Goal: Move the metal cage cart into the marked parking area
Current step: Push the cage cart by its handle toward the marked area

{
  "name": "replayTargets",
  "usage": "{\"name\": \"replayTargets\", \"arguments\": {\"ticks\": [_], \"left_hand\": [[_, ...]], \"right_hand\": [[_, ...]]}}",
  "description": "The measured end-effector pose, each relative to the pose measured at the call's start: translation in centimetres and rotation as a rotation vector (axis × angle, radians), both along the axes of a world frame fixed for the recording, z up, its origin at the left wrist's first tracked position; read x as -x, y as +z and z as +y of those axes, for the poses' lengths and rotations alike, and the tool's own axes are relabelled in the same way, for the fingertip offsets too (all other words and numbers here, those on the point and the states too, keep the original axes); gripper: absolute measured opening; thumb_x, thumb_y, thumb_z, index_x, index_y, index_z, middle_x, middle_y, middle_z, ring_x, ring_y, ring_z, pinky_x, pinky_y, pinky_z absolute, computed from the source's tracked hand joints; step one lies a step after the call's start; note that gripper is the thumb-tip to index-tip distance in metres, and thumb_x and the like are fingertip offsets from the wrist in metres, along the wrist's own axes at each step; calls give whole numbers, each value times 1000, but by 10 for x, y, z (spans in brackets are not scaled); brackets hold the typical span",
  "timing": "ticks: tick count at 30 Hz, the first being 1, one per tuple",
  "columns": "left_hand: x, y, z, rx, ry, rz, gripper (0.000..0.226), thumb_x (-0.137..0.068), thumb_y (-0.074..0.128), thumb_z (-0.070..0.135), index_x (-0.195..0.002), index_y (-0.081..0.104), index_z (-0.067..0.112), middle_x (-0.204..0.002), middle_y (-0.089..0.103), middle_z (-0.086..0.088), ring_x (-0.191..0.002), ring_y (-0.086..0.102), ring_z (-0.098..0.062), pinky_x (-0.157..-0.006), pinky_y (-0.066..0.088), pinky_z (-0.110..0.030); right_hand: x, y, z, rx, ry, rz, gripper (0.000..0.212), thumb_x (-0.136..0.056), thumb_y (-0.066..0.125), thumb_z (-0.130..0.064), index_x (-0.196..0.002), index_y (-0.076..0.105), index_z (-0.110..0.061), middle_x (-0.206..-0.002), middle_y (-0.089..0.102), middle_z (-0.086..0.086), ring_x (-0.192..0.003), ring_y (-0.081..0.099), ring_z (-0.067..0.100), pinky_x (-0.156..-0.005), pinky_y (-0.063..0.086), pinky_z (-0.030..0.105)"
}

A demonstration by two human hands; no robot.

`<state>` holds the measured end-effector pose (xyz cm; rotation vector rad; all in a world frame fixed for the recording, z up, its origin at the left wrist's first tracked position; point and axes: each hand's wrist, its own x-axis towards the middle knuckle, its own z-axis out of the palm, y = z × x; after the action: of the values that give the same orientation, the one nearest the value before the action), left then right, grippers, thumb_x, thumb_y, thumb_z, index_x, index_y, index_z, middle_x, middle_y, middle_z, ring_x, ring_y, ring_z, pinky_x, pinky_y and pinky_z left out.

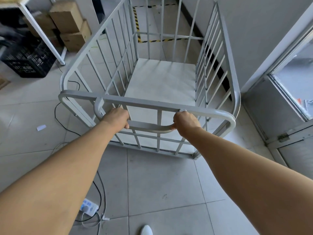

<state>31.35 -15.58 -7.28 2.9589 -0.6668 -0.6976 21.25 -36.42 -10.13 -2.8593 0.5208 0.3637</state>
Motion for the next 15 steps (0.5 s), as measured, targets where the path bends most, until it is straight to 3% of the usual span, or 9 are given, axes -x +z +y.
{"name": "replayTargets", "arguments": {"ticks": [9,15], "left_hand": [[5,-1,-89,41,60,-2,15,-83,71,14,-91,75,2,-100,72,-14,-99,64,-33,-79,47,-30],[12,-8,-163,64,85,-20,23,-83,72,18,-99,74,1,-103,70,-18,-102,63,-35,-80,47,-32]], "right_hand": [[-2,-2,-100,51,93,-32,20,-87,52,8,-81,59,-9,-84,57,12,-76,53,30,-65,43,31],[-6,-6,-178,78,150,-17,20,-89,50,8,-92,64,-6,-96,64,15,-88,60,33,-68,43,32]]}}
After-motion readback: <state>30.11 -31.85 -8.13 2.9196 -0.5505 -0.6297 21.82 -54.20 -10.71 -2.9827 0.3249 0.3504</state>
